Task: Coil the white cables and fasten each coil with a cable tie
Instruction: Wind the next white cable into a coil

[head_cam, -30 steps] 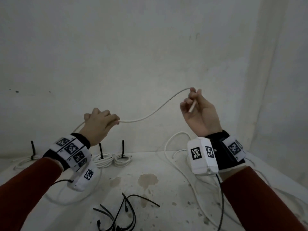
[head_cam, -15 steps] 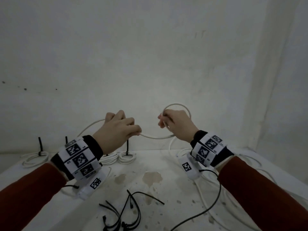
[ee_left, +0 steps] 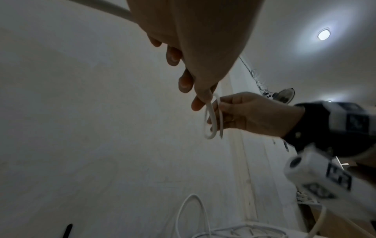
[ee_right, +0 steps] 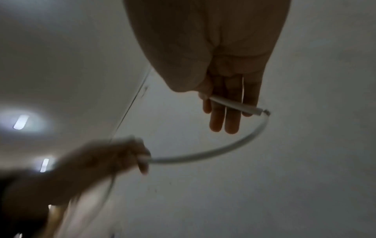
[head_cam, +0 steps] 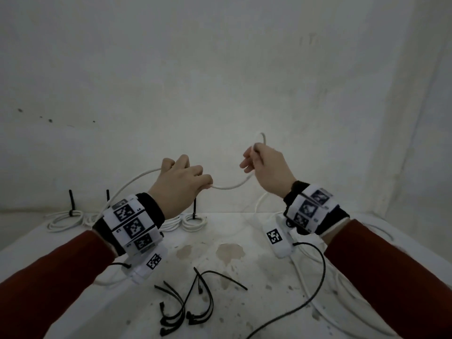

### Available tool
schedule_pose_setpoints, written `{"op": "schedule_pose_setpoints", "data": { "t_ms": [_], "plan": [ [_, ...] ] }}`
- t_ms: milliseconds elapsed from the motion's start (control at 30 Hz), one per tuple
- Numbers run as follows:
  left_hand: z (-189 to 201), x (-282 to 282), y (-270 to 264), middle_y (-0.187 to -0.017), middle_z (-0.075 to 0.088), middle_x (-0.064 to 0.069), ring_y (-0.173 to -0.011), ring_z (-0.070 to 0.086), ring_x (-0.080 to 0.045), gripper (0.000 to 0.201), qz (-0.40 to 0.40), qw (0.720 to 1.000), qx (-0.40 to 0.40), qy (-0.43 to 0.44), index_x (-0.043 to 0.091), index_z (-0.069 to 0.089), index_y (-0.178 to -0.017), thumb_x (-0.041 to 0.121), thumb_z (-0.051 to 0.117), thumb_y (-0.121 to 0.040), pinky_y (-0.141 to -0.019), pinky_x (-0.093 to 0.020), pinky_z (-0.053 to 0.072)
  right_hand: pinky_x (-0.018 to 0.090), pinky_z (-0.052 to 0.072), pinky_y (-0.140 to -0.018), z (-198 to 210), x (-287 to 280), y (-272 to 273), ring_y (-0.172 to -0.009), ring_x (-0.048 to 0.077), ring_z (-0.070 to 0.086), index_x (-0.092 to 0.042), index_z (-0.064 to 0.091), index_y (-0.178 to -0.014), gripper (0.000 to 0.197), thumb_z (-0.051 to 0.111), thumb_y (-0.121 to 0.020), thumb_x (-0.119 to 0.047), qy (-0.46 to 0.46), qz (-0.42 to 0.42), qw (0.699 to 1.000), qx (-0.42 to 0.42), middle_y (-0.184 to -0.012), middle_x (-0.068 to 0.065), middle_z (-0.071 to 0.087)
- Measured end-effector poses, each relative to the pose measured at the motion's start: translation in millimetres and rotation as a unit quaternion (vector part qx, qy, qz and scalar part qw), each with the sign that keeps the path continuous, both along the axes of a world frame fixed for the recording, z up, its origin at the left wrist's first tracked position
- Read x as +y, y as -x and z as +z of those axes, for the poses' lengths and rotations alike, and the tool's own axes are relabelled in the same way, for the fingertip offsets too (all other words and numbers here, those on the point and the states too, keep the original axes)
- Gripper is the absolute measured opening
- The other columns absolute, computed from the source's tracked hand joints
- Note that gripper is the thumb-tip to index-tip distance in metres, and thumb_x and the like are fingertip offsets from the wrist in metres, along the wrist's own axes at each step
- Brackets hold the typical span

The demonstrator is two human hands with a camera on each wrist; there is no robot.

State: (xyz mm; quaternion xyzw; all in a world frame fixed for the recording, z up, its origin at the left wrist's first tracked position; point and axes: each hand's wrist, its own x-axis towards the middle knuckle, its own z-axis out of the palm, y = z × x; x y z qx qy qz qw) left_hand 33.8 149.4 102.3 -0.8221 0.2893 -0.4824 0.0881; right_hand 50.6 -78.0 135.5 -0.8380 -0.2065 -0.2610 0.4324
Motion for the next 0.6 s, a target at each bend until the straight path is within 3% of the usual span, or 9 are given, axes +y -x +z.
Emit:
{"op": "schedule_pose_setpoints", "data": {
  "t_ms": [100,167,233,333,467,600],
  "plan": [
    [4,2,3,-0.064,0.052,0.011,-0.072,0.036,-0.017,0.031,-0.023,1.000,-0.006,-0.001,0.026,0.064,-0.076,0.036,0.038,-0.090,-0.068,-0.031,0.010,0.034,0.049,-0.078,-19,-3,-3,-0.085,0.024,0.061,-0.010,0.052,-0.105,0.023,0.037,-0.093,0.002,0.284,-0.035,0.956,-0.065,-0.094,0.002,0.065],
    [4,5,4,-0.065,0.053,0.011,-0.073,0.030,-0.014,0.031,-0.050,0.999,-0.001,-0.020,0.027,0.065,-0.078,0.037,0.038,-0.091,-0.067,-0.033,0.017,0.032,0.046,-0.076,-28,-6,-1,-0.086,0.024,0.060,-0.010,0.051,-0.111,0.024,0.039,-0.094,0.001,0.342,-0.026,0.935,-0.089,-0.098,0.002,0.064],
    [4,7,7,-0.066,0.053,0.012,-0.074,0.030,-0.013,0.030,-0.074,0.997,0.004,-0.026,0.028,0.065,-0.081,0.038,0.039,-0.091,-0.069,-0.030,0.014,0.031,0.045,-0.076,-32,-7,2,-0.086,0.023,0.059,-0.010,0.052,-0.113,0.020,0.038,-0.098,-0.008,0.363,0.008,0.927,-0.096,-0.099,0.003,0.064],
    [10,7,10,-0.068,0.053,0.013,-0.074,0.031,-0.013,0.029,-0.118,0.993,0.017,-0.013,0.028,0.066,-0.084,0.039,0.040,-0.092,-0.068,-0.028,0.011,0.039,0.047,-0.077,-38,1,7,-0.086,0.027,0.058,-0.008,0.056,-0.110,0.028,0.034,-0.099,-0.019,0.379,0.043,0.914,-0.136,-0.094,0.007,0.065],
    [16,8,13,-0.070,0.054,0.013,-0.074,0.030,-0.012,0.045,-0.178,0.983,0.053,-0.013,0.026,0.067,-0.089,0.047,0.029,-0.097,-0.064,-0.030,0.018,0.029,0.038,-0.072,-39,7,10,-0.080,0.022,0.049,-0.006,0.061,-0.091,0.024,0.040,-0.094,-0.016,0.344,0.029,0.879,-0.328,-0.079,0.004,0.063],
    [18,12,15,-0.072,0.054,0.013,-0.076,0.028,-0.009,0.047,-0.210,0.973,0.096,-0.018,0.025,0.066,-0.094,0.049,0.025,-0.097,-0.066,-0.029,0.016,0.036,0.045,-0.076,-30,11,16,-0.079,0.027,0.056,-0.005,0.058,-0.088,0.023,0.039,-0.096,-0.014,0.342,0.058,0.878,-0.330,-0.080,0.006,0.062]
  ]
}}
